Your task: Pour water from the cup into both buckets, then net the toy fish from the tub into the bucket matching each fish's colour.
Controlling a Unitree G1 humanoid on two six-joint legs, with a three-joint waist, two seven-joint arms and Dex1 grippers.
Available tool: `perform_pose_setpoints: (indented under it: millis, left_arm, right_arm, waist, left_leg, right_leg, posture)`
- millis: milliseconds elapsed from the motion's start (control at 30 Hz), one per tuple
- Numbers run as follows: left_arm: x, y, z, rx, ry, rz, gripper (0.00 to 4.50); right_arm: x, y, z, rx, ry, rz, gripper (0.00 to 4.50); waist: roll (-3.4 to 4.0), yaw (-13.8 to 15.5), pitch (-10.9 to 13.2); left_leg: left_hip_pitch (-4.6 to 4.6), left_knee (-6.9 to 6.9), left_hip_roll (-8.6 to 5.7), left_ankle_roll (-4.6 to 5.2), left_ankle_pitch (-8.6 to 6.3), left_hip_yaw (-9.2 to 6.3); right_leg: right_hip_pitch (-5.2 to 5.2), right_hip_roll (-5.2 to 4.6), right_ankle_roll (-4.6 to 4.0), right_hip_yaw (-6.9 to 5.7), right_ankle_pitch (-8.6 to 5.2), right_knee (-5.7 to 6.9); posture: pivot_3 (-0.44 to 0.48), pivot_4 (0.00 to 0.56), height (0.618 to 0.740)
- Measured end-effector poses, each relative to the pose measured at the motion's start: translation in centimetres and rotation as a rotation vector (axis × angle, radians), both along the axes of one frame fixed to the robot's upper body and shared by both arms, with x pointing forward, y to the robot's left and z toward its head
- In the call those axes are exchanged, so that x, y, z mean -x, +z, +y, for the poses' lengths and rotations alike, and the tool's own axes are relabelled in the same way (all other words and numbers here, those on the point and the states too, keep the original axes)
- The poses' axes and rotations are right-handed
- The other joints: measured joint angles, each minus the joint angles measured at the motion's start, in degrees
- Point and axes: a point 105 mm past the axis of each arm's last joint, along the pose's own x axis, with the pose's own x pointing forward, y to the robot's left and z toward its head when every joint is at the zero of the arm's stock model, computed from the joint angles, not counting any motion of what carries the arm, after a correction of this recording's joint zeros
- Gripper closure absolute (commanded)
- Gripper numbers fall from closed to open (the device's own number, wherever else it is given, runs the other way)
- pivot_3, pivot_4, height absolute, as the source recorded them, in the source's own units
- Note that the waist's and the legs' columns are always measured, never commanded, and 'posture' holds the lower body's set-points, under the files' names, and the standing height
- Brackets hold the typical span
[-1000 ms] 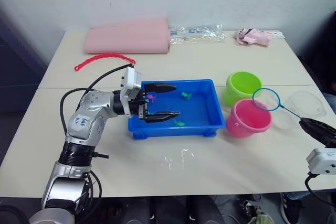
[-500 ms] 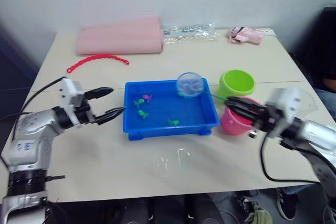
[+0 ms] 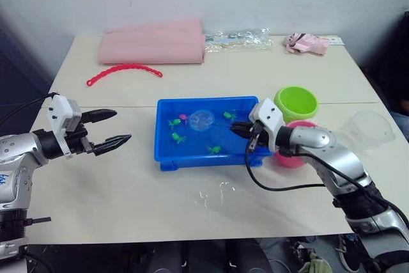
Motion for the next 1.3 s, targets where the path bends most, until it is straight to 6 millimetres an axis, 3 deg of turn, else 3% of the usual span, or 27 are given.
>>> perform_pose_setpoints:
  millis: [267, 767, 1167, 1300]
  left_arm:
    - [0.0, -0.2, -0.7, -0.015, -0.020, 0.003, 0.04]
    - [-0.2, -0.8, -1.6, -0.016, -0.042, 0.018, 0.04]
    - [-0.2, -0.9, -1.8, -0.010, -0.044, 0.023, 0.04]
    - [-0.2, -1.1, -2.0, -0.005, -0.051, 0.028, 0.04]
  right_arm:
    - [-1.0, -2.5, 1.6, 0.026, 0.008, 0.106, 4.50]
    - [-1.9, -3.2, 5.2, -0.053, 0.018, 0.145, 4.50]
    - [-2.0, -2.6, 4.4, -0.069, 0.006, 0.081, 4.50]
    - [-1.9, -2.2, 3.3, -0.075, -0.012, 0.063, 4.50]
  waist:
    - [0.00, -1.1, 0.0]
    - [0.00, -1.0, 0.0]
    - [0.00, -1.0, 0.0]
    - [0.00, -0.9, 0.0]
  left_leg:
    - [0.01, -0.01, 0.05, -0.01, 0.01, 0.09]
    - [0.01, -0.03, 0.03, -0.02, 0.00, 0.15]
    - [0.00, -0.08, 0.03, -0.02, 0.00, 0.34]
    - [0.00, -0.08, 0.03, -0.02, 0.00, 0.40]
  right_leg:
    - [-0.07, 0.03, 0.00, 0.08, 0.00, 0.08]
    - [-0.13, 0.03, 0.00, 0.07, 0.00, 0.11]
    - [-0.32, 0.02, 0.00, 0.08, 0.00, 0.21]
    - [-0.37, 0.01, 0.00, 0.10, 0.00, 0.28]
  posture:
    - [0.000, 0.150, 0.740]
    - [0.000, 0.150, 0.740]
    - [0.000, 0.150, 0.740]
    - [0.000, 0.150, 0.740]
